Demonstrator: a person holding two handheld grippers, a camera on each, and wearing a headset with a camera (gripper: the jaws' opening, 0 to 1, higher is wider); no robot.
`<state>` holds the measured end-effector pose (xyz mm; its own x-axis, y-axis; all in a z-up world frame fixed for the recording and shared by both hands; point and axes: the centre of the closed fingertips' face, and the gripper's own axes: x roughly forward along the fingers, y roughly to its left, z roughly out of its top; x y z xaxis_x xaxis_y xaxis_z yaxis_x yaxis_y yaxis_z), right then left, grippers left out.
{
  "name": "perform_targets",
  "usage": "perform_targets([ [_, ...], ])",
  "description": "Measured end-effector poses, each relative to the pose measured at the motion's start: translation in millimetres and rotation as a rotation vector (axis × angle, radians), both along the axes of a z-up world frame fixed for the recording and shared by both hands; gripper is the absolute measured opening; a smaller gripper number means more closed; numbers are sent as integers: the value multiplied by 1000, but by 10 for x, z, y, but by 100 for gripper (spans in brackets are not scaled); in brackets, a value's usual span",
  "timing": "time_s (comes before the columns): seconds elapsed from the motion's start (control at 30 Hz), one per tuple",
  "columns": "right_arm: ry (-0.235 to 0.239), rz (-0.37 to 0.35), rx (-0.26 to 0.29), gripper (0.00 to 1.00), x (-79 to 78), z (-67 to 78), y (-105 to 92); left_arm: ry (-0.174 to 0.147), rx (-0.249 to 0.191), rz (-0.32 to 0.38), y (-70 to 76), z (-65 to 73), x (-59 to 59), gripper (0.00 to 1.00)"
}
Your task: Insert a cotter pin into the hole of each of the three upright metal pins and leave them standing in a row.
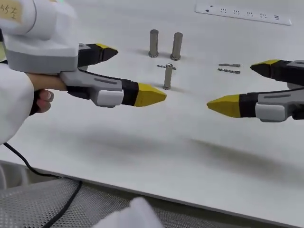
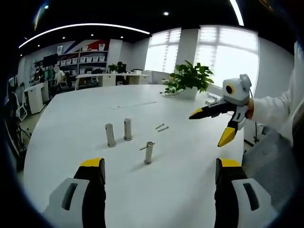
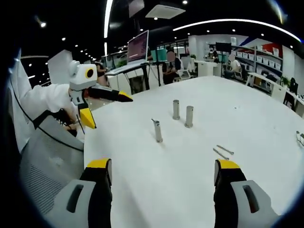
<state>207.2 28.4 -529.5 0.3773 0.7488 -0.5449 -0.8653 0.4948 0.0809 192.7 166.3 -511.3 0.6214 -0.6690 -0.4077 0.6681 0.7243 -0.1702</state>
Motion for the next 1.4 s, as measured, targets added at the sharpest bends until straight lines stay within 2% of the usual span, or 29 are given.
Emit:
perform_targets([
  [0.17,40,-6,22,98,-100,-11,48,-6,25,4,36,-13,16,94],
  [0.27,55,8,33,99,-178,19,87,-11,29,13,67,-9,44,92],
  [0.37,31,7,19,99,-211,36,84,-14,28,34,118,8,114,92],
  [0.4,16,10,23,98,-215,43,78,-21,26,44,137,22,148,92],
  [0.47,33,-11,27,98,-182,19,44,-29,28,76,176,43,226,90],
  [0.5,41,-16,30,98,-189,10,31,-45,41,89,186,62,257,88],
  [0.53,41,-23,40,98,-194,10,15,-80,58,108,220,106,324,86],
  [0.63,28,-37,46,98,-212,15,-18,-95,54,129,255,165,426,79],
  [0.77,19,-67,18,98,-201,-17,-105,-118,40,153,270,243,596,75],
  [0.93,22,-86,22,98,-217,16,-159,-120,48,142,240,229,787,72],
  [1.0,22,-91,22,98,-220,28,-177,-120,49,142,244,220,858,69],
  [1.03,24,-93,30,98,-218,35,-207,-115,48,142,252,200,936,67],
  [1.07,25,-93,32,98,-217,35,-215,-115,49,142,252,195,954,65],
  [1.2,54,-101,60,98,-240,36,-195,-122,81,140,263,138,1121,63],
  [1.3,56,-105,59,98,-230,15,-205,-125,92,141,257,117,1216,56],
  [1.4,55,-101,44,98,-245,-13,-209,-122,84,163,276,96,1318,51],
])
